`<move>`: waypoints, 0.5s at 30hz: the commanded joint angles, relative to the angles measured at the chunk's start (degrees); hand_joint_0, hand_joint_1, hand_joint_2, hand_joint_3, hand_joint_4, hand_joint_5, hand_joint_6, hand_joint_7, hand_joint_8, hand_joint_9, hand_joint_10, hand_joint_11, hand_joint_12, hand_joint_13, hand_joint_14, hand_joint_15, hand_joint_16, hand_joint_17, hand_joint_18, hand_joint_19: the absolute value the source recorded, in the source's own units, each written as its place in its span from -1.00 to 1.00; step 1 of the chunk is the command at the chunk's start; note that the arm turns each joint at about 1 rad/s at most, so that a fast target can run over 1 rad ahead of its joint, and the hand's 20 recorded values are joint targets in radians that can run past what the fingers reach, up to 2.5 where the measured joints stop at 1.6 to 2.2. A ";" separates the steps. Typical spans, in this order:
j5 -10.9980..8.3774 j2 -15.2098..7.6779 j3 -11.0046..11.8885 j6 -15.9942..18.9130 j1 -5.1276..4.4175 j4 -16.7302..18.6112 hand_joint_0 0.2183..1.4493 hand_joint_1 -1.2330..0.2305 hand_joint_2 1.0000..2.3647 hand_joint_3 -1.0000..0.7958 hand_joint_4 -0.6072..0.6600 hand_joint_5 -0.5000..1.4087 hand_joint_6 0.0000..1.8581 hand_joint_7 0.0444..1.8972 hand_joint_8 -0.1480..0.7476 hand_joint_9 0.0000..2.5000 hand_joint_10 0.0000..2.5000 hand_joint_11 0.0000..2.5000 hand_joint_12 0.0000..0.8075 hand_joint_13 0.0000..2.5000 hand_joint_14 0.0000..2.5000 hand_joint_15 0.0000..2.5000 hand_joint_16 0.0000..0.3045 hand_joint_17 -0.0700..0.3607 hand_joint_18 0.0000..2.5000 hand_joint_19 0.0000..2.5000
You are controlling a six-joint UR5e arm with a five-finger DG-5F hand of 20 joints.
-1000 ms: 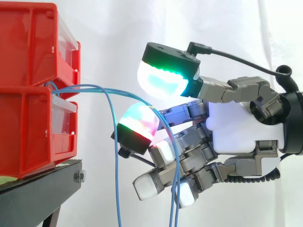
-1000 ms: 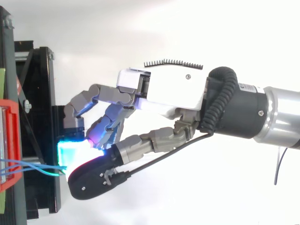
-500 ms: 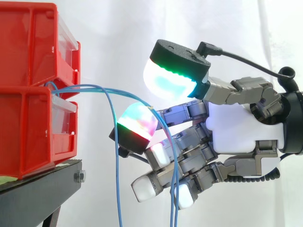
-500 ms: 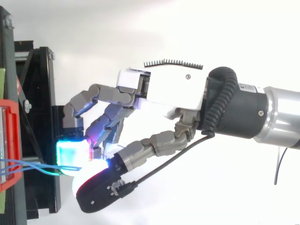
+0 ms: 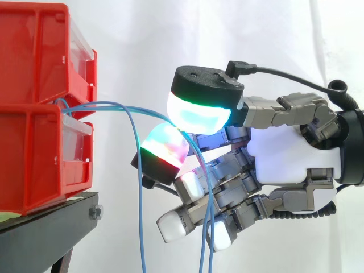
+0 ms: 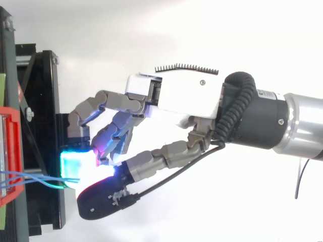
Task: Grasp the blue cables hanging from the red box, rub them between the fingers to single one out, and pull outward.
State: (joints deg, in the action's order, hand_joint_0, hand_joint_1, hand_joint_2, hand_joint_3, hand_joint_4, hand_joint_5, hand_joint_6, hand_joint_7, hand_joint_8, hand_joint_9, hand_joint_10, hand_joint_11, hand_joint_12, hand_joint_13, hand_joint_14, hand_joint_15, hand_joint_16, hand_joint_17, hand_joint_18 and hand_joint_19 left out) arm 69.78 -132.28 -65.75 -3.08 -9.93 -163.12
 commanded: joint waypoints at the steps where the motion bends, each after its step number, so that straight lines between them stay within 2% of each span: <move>1: 0.00 0.00 0.01 0.00 0.00 0.00 -0.31 -0.47 -0.98 -0.14 0.19 -0.67 -0.05 0.04 0.28 -0.27 -0.99 -0.37 0.17 -0.38 -0.99 -0.65 -0.58 0.00 -0.25 -0.57; 4: 0.09 0.00 0.01 0.00 0.00 0.00 -0.25 -0.51 -0.98 -0.17 0.13 -0.68 -0.04 0.01 0.25 -0.30 -0.99 -0.38 0.16 -0.39 -0.99 -0.66 -0.59 -0.02 -0.26 -0.58; 15: 0.09 0.00 0.01 0.00 0.00 0.00 -0.13 -0.59 -0.99 -0.33 0.16 -0.69 -0.05 -0.03 0.20 -0.35 -0.99 -0.39 0.16 -0.42 -0.99 -0.68 -0.59 -0.03 -0.29 -0.63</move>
State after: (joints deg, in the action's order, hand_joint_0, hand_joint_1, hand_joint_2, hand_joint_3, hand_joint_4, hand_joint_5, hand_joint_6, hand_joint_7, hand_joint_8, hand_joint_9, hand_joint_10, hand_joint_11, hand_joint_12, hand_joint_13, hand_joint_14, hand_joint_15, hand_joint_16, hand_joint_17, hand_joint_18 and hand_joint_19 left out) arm 69.82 -132.29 -65.74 -3.08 -9.93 -163.08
